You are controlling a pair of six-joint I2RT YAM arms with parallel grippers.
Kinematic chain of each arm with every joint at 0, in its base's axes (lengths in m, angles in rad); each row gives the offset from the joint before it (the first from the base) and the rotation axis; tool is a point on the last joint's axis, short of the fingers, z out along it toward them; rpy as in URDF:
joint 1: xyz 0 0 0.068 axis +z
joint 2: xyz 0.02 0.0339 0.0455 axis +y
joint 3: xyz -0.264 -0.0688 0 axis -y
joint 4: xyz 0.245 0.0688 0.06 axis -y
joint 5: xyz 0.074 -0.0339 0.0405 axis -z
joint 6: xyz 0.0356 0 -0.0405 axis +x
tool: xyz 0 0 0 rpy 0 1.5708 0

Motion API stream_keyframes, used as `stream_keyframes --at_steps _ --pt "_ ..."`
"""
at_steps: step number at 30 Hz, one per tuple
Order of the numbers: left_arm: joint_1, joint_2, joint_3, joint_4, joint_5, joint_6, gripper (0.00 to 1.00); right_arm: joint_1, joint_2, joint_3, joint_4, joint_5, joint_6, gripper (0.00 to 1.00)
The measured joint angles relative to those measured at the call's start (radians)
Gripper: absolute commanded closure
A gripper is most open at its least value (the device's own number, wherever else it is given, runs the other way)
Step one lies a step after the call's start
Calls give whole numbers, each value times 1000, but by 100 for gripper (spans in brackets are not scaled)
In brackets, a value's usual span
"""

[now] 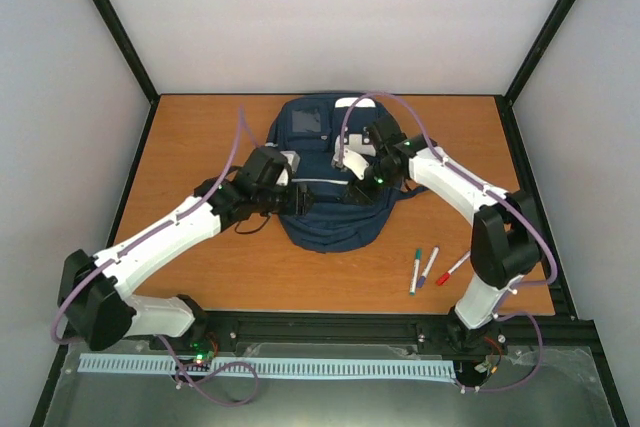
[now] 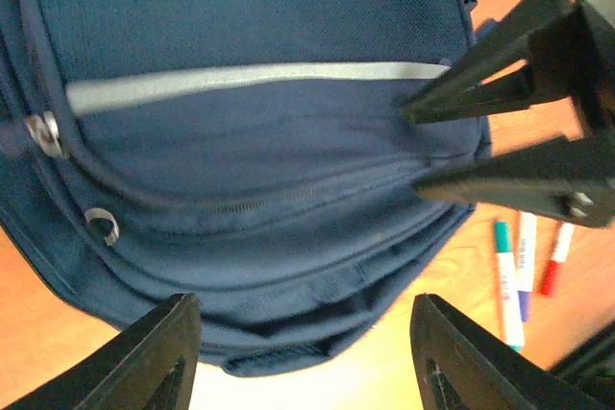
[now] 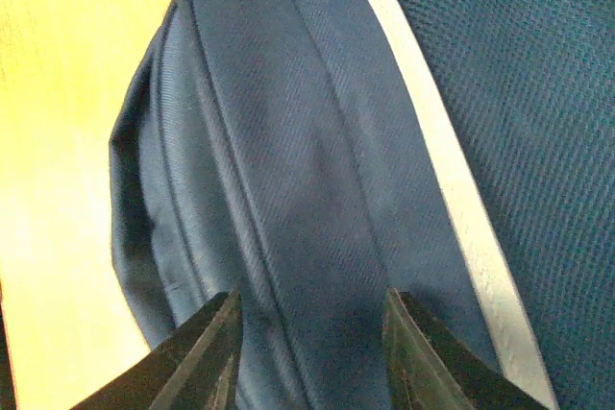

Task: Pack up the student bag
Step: Place the stationery in the student bag.

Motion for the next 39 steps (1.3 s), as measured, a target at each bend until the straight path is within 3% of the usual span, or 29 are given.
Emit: stream_keyframes --at_steps 2,7,10,11,13,14,21,23,27,39 --pt "0 32 32 -5 -28 110 38 0 -32 -27 -3 3 -13 46" --pt "0 94 93 -29 -83 320 35 -16 -226 -136 -12 10 -73 38" --pt "0 132 138 -53 -115 421 25 -79 -341 -203 -24 0 -113 34" --pt "0 143 150 -55 -123 449 22 -115 -367 -225 -29 -6 -128 29" --pt "0 157 162 -55 -142 503 22 -196 -406 -267 -40 -11 -153 2" --pt "-1 160 164 -55 -150 527 22 -242 -421 -289 -48 -14 -167 0" --pt "-101 171 151 -27 -204 723 27 -601 -495 -354 -66 -76 -209 1" --pt "-142 192 148 -18 -229 758 28 -655 -492 -345 -103 -105 -256 10" --pt "-177 268 148 -12 -270 816 31 -658 -446 -335 -214 -153 -381 24" --pt "-189 386 155 61 -468 911 49 -659 -444 -373 -315 -193 -524 31"
